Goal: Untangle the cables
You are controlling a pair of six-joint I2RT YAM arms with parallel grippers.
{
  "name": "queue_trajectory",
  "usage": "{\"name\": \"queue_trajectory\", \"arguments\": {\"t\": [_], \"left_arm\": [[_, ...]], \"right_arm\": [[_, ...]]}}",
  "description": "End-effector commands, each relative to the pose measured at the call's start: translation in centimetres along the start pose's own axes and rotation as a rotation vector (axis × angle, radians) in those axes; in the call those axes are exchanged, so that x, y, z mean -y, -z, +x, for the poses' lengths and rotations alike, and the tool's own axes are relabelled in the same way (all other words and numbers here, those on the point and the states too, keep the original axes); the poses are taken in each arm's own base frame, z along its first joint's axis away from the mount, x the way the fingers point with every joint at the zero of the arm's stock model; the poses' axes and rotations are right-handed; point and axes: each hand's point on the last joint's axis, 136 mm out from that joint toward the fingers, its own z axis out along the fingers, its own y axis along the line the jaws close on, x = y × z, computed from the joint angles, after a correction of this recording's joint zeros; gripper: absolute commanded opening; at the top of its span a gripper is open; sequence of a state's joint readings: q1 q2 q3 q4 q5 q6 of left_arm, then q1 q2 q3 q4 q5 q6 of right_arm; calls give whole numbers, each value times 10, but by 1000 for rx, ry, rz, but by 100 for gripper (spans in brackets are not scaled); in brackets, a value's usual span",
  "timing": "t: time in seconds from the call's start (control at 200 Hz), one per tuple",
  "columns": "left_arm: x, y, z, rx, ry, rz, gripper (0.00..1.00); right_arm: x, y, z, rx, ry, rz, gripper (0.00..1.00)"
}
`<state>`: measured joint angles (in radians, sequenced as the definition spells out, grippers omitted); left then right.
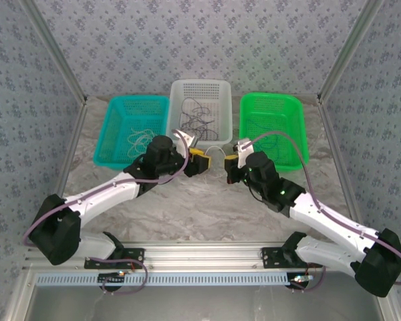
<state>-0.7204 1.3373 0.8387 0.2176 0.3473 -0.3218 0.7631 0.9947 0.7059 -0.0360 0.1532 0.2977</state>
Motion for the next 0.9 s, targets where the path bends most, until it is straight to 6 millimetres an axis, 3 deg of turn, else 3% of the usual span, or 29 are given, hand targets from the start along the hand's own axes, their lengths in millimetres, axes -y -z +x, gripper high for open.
{"name": "queue_trajectory", "arguments": {"t": [0.0,0.025,0.04,0.265,0.425,0.68,0.894], "left_arm": [[0,7,-19,42,-11,-48,84],[-2,8,-21,56,3,-59,97],[-3,9,-22,66,12,-66,99],[-29,38,-35,214,279,-231,99],[-19,62,-53,315,518,-182,99],[-11,59,-64,404,797,-36,99],[-2,54,-69,410,928,68,99]], "right_arm": [[4,5,-11,17,3,25,0],[5,6,-12,22,0,33,0],[6,6,-12,23,-2,41,0],[14,4,-20,79,53,152,0],[15,-6,-24,102,161,230,0],[14,-26,-49,267,184,316,0],[-9,-44,-73,362,195,306,0]]}}
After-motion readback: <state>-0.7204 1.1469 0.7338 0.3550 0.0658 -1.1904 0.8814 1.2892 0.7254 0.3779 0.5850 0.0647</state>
